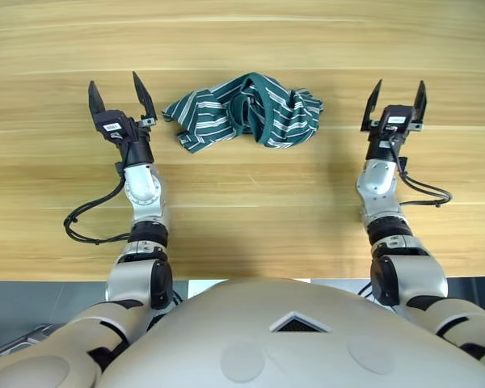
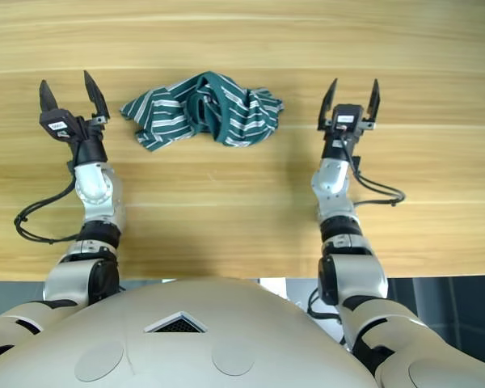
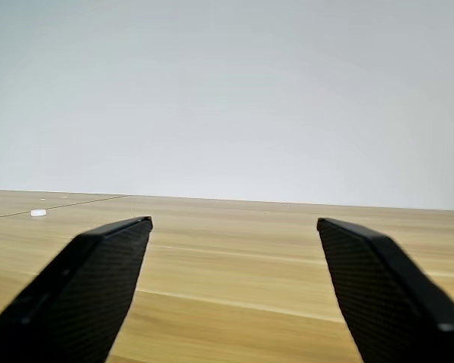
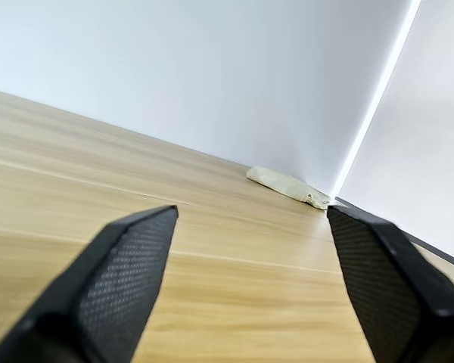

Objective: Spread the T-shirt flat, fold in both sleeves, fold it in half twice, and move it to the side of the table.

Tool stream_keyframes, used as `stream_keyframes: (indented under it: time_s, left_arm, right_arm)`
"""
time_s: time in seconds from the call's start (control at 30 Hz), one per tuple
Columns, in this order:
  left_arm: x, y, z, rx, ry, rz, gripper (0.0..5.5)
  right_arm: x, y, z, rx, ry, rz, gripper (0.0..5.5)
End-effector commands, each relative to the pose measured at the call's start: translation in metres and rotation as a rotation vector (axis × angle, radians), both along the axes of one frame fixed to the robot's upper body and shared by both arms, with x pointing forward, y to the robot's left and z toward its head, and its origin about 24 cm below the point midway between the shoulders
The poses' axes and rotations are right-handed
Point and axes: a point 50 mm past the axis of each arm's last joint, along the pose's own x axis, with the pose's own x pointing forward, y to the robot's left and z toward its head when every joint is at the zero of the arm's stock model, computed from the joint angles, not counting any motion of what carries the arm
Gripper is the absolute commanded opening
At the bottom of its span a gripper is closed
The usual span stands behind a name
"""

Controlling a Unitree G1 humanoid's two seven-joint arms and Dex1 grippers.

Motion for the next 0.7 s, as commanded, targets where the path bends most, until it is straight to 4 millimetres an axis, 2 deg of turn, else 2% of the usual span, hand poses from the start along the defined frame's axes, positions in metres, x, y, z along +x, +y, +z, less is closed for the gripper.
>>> stream_keyframes:
  time_s: [0.03, 0.23, 0.33, 0.4, 0.7]
  left_arm:
    - [-0.013, 0.002, -0.024, -0.007, 0.123, 0.009, 4.08]
    - [-0.007, -0.001, -0.03, -0.007, 0.173, -0.014, 4.08]
    - [-0.008, -0.003, -0.034, 0.017, 0.196, -0.022, 4.04]
    - [-0.008, -0.003, -0.034, 0.017, 0.195, -0.021, 4.04]
    - [-0.008, -0.003, -0.035, 0.009, 0.2, -0.033, 4.04]
  right_arm:
    - [0.004, -0.006, -0.002, -0.017, 0.038, -0.002, 3.68]
    - [0.008, -0.004, -0.006, -0.012, 0.071, 0.024, 3.68]
    - [0.013, -0.001, -0.003, -0.029, 0.058, 0.032, 3.98]
    - [0.014, 0.0, -0.002, -0.029, 0.049, 0.03, 3.98]
    - [0.009, -0.001, -0.006, -0.03, 0.052, 0.019, 3.98]
